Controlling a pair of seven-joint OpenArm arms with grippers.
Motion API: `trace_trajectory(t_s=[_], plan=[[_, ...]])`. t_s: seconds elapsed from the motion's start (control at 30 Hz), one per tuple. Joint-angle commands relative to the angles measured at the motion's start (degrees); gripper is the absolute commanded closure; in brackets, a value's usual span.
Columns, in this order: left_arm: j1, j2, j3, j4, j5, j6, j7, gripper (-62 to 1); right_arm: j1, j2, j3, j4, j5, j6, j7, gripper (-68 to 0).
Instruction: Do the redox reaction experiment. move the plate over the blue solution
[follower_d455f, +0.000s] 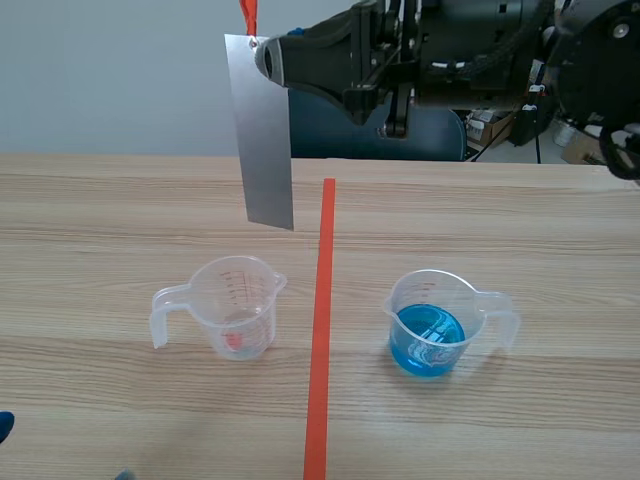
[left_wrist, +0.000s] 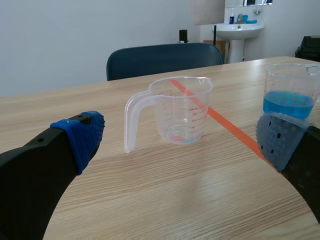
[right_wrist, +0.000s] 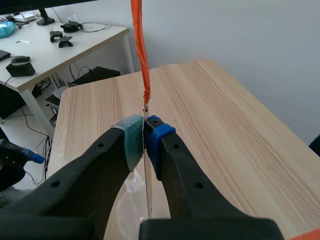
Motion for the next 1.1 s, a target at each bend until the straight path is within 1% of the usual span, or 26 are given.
trace_trajectory(t_s=[0.0,0.13,0.23,0.3,0.37,0.53,0.6,0.67,0.8,1.0,1.03,1.07], plan=[[2.16,-1.05,-0.04,0.61,-0.37,0.09,-2.12,-62.3,1.46,1.7,0.98,0.74,0.87,0.24,2.4,-0.4],[5.03,-3.39,-0.04,0.61,-0.39,0.17,-5.22,-62.3,1.44,5.75,0.98,0.74,0.85,3.67,5.7,-0.4],[7.34,-5.75,-0.04,0.72,-0.74,0.24,-6.21,-62.3,1.42,8.63,0.98,0.74,0.85,4.11,7.39,-0.4],[9.09,-7.52,-0.04,0.76,-1.86,0.24,-7.37,-62.3,1.11,10.62,0.98,0.74,0.83,4.57,8.48,-0.4],[11.04,-9.46,-0.04,0.76,-4.07,0.24,-9.46,-62.3,0.55,12.63,0.98,0.74,0.79,5.49,9.57,-0.4],[16.13,-15.82,-0.11,2.78,-11.02,0.22,-9.46,-62.3,-2.27,17.92,0.98,0.74,-0.22,8.46,14.62,-0.4],[18.08,-18.91,-0.11,3.91,-13.6,0.22,-9.46,-62.3,-3.39,20.04,0.98,0.74,-1.73,9.44,17.53,-0.4],[19.58,-22.32,-0.11,5.4,-16.04,0.22,-9.46,-62.3,-4.28,21.97,0.96,0.74,-2.95,9.44,19.71,-0.4],[22.14,-30.03,-0.11,8.22,-22.64,0.22,-9.46,-62.3,-6.45,25.94,0.96,0.74,-4.92,9.44,24.9,-0.4],[23.37,-39.28,-0.11,11.15,-29.11,0.2,-9.46,-62.3,-9.38,31.41,0.94,0.74,-9.25,9.44,34.23,-0.4],[23.34,-40.44,-0.11,11.43,-29.83,0.15,-9.46,-60.5,-10.01,32.06,0.94,0.74,-10.14,9.44,35.39,-0.4],[23.34,-41.66,-0.22,11.82,-30.1,0.15,-9.46,-55.2,-10.51,32.65,0.92,0.72,-10.95,9.44,36.5,-0.4]])
